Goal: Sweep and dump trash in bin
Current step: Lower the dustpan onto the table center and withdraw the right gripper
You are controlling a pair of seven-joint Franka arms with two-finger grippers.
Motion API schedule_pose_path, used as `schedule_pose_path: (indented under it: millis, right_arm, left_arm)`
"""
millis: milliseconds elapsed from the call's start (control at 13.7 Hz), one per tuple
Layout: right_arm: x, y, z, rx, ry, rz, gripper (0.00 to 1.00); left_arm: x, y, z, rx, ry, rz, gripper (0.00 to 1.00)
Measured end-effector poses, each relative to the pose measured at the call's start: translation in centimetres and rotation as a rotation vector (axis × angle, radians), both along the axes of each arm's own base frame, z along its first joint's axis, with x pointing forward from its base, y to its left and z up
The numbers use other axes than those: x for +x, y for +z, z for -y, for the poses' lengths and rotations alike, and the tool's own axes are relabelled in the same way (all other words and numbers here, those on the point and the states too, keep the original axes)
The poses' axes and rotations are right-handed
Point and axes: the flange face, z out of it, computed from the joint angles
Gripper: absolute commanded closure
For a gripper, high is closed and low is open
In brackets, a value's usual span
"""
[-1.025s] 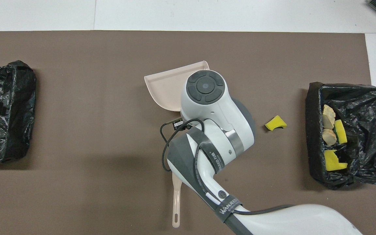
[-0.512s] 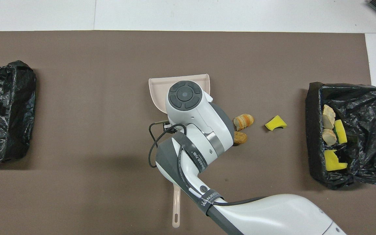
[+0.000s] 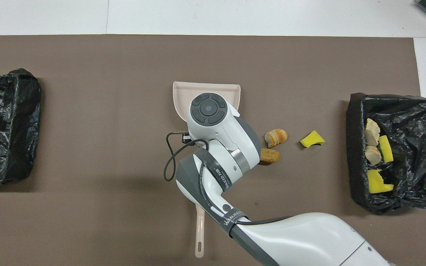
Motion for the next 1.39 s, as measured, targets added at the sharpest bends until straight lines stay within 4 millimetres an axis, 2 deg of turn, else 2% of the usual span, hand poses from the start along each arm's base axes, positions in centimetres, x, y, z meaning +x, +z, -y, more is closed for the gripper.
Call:
schedule_pose_path:
  millis: [366, 586, 732, 952, 1098, 1391]
  right_arm:
    - [0.7, 1.5, -0.3, 0.026, -0.003, 0.037, 0.00]
    - [0.7, 3.2, -0.1, 0.036, 0.006, 0.055, 0.00]
    - [0.2, 4.0, 0.4, 0.014, 0.013, 0.025, 0.00]
    - [-1.0, 4.3, 1.1, 0.012, -0.009, -0.057, 0.00]
    - [-3.2, 4.4, 0.6, 0.028, -0.044, -0.109, 0.00]
    - [-11.3, 3.5, -1.8, -0.033, -0.045, -0.151, 0.00]
  left_arm:
    - [0.0, 0.0, 0.0, 0.000, 0.000, 0.000, 0.00]
    - [0.0, 0.0, 0.0, 0.000, 0.000, 0.000, 0.00]
    - [0.0, 0.0, 0.0, 0.000, 0.000, 0.001, 0.00]
    - [0.0, 0.0, 0.0, 0.000, 0.000, 0.001, 0.00]
    - [0.0, 0.0, 0.0, 0.000, 0.000, 0.001, 0.00]
    - [0.0, 0.0, 0.0, 0.000, 0.000, 0.001, 0.00]
